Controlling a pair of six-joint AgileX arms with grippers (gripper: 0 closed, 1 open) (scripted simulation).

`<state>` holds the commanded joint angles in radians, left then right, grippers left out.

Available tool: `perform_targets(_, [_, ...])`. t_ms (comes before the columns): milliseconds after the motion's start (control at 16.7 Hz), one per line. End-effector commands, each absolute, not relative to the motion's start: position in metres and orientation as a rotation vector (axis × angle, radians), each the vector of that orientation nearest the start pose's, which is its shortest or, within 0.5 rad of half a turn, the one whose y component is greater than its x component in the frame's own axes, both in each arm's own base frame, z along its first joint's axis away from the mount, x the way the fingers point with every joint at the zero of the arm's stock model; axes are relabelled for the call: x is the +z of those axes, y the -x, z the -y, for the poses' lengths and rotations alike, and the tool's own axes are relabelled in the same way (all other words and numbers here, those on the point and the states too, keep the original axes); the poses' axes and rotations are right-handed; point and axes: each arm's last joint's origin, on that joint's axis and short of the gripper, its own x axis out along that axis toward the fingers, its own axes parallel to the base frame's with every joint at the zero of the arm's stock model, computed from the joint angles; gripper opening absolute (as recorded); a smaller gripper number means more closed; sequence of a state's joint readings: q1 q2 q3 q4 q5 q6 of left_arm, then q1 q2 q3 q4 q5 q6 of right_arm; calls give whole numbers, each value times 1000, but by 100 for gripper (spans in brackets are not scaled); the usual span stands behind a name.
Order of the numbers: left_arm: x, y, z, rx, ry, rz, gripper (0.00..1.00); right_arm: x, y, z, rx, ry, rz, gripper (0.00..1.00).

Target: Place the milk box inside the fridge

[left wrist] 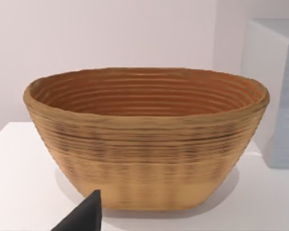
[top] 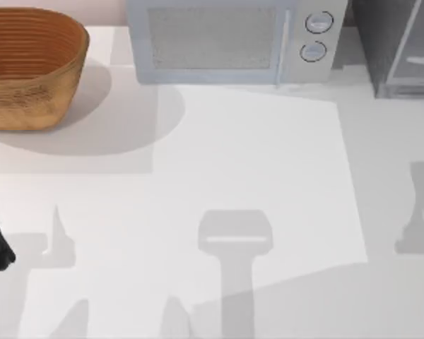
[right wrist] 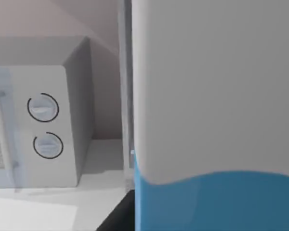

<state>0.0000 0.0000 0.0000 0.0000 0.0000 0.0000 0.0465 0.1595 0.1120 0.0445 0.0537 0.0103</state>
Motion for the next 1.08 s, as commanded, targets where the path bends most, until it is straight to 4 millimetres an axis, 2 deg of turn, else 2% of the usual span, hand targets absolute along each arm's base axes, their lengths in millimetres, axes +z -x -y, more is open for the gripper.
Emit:
perform_targets(240, [160,-106,1,0,0,0,100,162,-106,1,-1,0,0,0])
perform_targets(660, [160,-106,1,0,0,0,100,160,-106,1,2,-2,-2,0])
perform_targets(840, [160,-106,1,0,0,0,100,174,-108,2,4,-3,25,0])
perform_targets(1080, [160,-106,1,0,0,0,100,212,-123,5,2,0,73,0])
